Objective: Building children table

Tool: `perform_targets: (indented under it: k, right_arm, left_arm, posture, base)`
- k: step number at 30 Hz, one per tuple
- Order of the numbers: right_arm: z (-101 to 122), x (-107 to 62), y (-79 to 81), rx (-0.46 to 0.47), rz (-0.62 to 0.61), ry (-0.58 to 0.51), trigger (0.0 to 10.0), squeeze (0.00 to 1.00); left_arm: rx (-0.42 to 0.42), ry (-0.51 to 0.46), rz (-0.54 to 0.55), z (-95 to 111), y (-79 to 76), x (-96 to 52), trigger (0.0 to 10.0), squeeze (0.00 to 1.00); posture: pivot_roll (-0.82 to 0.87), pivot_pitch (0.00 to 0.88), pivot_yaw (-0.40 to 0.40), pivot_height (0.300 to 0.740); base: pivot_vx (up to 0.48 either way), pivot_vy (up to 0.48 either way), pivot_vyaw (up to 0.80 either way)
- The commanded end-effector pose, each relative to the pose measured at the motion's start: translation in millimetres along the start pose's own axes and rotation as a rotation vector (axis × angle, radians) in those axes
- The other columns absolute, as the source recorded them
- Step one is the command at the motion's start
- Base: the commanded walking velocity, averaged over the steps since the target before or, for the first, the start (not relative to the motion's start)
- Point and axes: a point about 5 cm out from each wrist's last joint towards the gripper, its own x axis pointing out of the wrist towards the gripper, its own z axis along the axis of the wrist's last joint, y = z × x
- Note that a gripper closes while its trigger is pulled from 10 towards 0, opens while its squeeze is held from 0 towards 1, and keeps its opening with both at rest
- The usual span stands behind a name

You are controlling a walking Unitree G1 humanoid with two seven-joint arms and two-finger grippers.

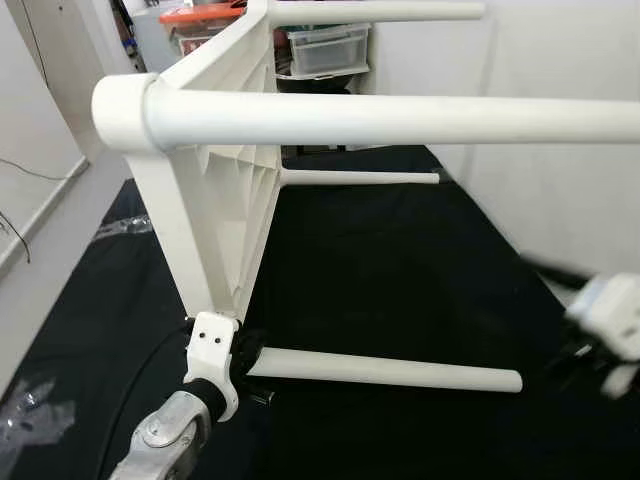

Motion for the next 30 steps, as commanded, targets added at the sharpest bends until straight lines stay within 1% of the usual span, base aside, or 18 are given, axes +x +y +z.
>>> perform_targets:
  k: [1,2,3,5,6,9,11,12,14,16,17,18,19,20,26,27,28,30]
  right_arm:
    - [8.5,-5.0,-13.9,-0.075,-0.06,-0.005,10.0,0.0]
    - [16.4,-9.6,-24.6,-0.134,-0.102,-0.004,10.0,0.0]
    - [16.4,-9.6,-24.6,-0.134,-0.102,-0.004,10.0,0.0]
    - [24.0,-19.6,-31.5,-0.145,-0.105,-0.01,10.0,0.0]
    - [30.4,-32.2,-34.4,-0.133,-0.077,-0.008,10.0,0.0]
    - [32.8,-37.1,-34.0,-0.119,-0.057,-0.012,10.0,0.0]
    - [42.6,-53.6,-38.7,-0.055,-0.031,-0.064,10.0,0.0]
    - [42.6,-53.6,-38.7,-0.055,-0.031,-0.064,10.0,0.0]
    - [49.2,-65.9,-41.5,-0.014,-0.016,-0.116,10.0,0.0]
    - [52.9,-71.5,-44.4,-0.01,-0.032,-0.148,10.0,0.0]
    - [56.1,-74.4,-46.8,-0.011,-0.046,-0.176,10.0,0.0]
    - [56.1,-74.4,-46.8,-0.011,-0.046,-0.176,10.0,0.0]
    - [59.7,-76.1,-48.0,-0.012,-0.047,-0.202,10.0,0.0]
    - [66.3,-74.4,-48.2,-0.018,-0.034,-0.24,10.0,0.0]
    - [91.9,-61.1,-48.2,-0.129,0.044,-0.311,10.0,0.0]
    - [96.0,-54.0,-48.8,-0.176,0.056,-0.298,10.0,0.0]
    - [96.0,-54.0,-48.8,-0.176,0.056,-0.298,10.0,0.0]
    - [100.0,-39.9,-52.4,-0.281,0.061,-0.239,10.0,0.0]
  left_arm:
    - [0.021,0.006,0.012,-1.2,7.8,0.0,0.0,0.0]
    - [0.027,0.007,0.012,-1.4,9.5,0.8,0.0,0.0]
    - [0.027,0.007,0.012,-1.4,9.5,0.8,0.0,0.0]
    - [0.026,0.008,0.015,-1.9,10.2,1.2,0.0,0.0]
    - [0.023,0.01,0.02,-2.4,11.7,1.8,0.0,0.0]
    - [0.021,0.011,0.023,-2.6,12.4,2.0,0.0,0.0]
    - [0.018,0.011,0.025,-3.0,13.2,3.1,0.0,0.0]
    - [0.018,0.011,0.025,-3.0,13.2,3.1,0.0,0.0]
    - [0.018,0.012,0.023,-3.6,13.4,3.9,0.0,0.0]
    - [0.021,0.015,0.02,-3.9,13.1,4.4,0.0,0.0]
    - [0.023,0.017,0.019,-4.2,12.9,4.7,1.3,0.0]
    - [0.023,0.017,0.019,-4.2,12.9,4.7,1.3,0.0]
    - [0.025,0.019,0.019,-4.6,12.9,4.9,6.0,0.0]
    - [0.027,0.021,0.02,-5.1,13.0,5.2,10.0,0.0]
    - [0.025,0.028,0.022,-6.7,12.6,6.7,10.0,0.0]
    - [0.025,0.029,0.022,-7.0,12.4,7.1,10.0,0.0]
    - [0.025,0.029,0.022,-7.0,12.4,7.1,10.0,0.0]
    - [0.024,0.03,0.023,-7.4,12.2,7.5,10.0,0.0]
  posture:
    - [-0.13,0.035,0.096,0.74]
    - [-0.13,0.034,0.098,0.74]
    - [-0.13,0.034,0.098,0.74]
    - [-0.13,0.032,0.1,0.74]
    - [-0.13,0.026,0.114,0.74]
    - [-0.13,0.026,0.114,0.74]
    - [-0.13,0.026,0.112,0.74]
    - [-0.13,0.026,0.112,0.74]
    - [-0.13,0.023,0.107,0.74]
    - [-0.12,0.023,0.106,0.74]
    - [-0.12,0.024,0.107,0.74]
    - [-0.12,0.024,0.107,0.74]
    - [-0.12,0.022,0.107,0.74]
    - [-0.12,0.02,0.105,0.74]
    - [-0.12,0.012,0.108,0.74]
    - [-0.12,0.01,0.106,0.74]
    - [-0.12,0.01,0.106,0.74]
    - [-0.12,0.008,0.105,0.74]
  base:
    - [0.0,0.0,0.0]
    - [0.0,0.0,0.0]
    - [0.0,0.0,0.0]
    - [0.0,0.0,0.0]
    - [0.0,0.0,0.0]
    - [0.0,0.0,0.0]
    - [0.0,0.0,0.0]
    - [0.0,0.0,0.0]
    - [0.0,0.0,0.0]
    - [0.0,0.0,0.0]
    - [0.0,0.0,0.0]
    - [0.0,0.0,0.0]
    - [0.0,0.0,0.0]
    - [0.0,0.0,0.0]
    - [0.0,0.0,0.0]
    - [0.0,0.0,0.0]
    - [0.0,0.0,0.0]
    - [0.0,0.0,0.0]
